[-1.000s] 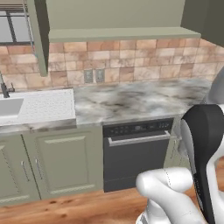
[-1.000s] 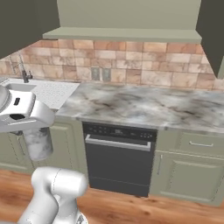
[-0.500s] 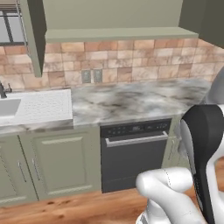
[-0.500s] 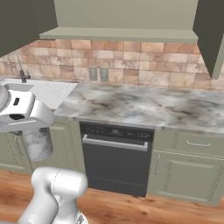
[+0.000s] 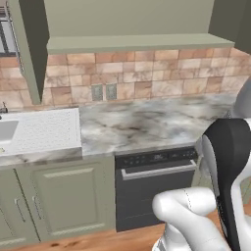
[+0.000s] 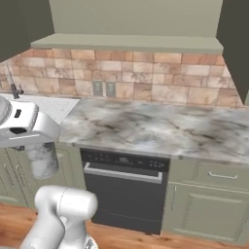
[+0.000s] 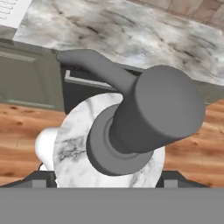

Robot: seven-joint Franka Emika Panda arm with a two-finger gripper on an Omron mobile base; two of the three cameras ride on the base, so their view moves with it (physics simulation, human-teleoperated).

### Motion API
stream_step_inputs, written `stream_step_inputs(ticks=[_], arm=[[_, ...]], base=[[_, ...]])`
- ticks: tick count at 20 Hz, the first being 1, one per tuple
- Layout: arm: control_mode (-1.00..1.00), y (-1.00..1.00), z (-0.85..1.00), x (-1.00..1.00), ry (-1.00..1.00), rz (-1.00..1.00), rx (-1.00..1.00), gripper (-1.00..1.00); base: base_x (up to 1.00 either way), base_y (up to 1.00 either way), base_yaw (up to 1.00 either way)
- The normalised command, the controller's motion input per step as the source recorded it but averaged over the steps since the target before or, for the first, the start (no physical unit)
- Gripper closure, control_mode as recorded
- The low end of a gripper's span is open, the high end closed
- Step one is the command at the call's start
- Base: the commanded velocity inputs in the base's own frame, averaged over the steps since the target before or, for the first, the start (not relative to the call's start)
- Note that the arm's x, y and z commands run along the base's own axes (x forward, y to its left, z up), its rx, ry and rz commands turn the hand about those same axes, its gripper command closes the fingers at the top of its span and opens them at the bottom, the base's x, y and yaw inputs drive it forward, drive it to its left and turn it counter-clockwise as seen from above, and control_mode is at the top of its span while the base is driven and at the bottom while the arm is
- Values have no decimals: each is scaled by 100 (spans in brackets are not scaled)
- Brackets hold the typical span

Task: Pick up the dish brush and soap dispenser from the sink, and place them back in the cabinet, and close the cabinet doors.

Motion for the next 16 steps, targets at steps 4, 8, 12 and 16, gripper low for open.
stream_step_inputs(ticks=[4,8,12,16], arm=[[100,0,0,0,0,0,0,100],[100,0,0,0,0,0,0,100],[100,0,0,0,0,0,0,100],[100,0,0,0,0,0,0,100]], base=[[62,-11,0],[48,-13,0],[18,-7,0],[20,-6,0]])
